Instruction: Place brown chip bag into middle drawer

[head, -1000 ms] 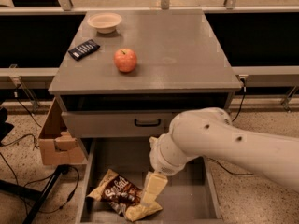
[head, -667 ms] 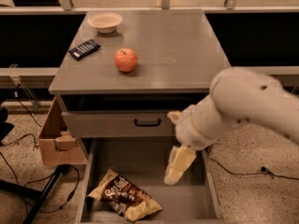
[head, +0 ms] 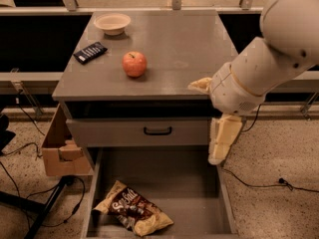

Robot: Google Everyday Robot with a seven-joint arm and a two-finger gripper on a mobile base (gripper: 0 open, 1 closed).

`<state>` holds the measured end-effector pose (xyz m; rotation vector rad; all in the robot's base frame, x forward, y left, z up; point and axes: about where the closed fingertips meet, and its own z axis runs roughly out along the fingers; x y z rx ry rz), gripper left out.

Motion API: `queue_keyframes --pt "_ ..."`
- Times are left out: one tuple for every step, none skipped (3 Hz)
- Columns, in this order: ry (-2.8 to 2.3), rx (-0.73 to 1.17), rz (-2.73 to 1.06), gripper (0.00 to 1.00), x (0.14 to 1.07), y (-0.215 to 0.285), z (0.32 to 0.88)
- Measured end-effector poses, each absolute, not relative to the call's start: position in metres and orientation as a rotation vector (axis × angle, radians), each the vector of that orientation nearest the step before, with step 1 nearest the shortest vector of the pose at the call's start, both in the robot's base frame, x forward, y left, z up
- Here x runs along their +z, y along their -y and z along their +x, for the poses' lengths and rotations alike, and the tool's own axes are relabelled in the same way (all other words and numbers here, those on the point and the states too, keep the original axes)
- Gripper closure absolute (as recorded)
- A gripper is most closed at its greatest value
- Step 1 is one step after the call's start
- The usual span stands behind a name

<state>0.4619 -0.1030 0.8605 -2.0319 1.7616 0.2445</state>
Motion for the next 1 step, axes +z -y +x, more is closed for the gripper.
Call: queue_keyframes --pt "-1.725 0.224 -2.219 0.00 0.9035 0.1131 0.4163"
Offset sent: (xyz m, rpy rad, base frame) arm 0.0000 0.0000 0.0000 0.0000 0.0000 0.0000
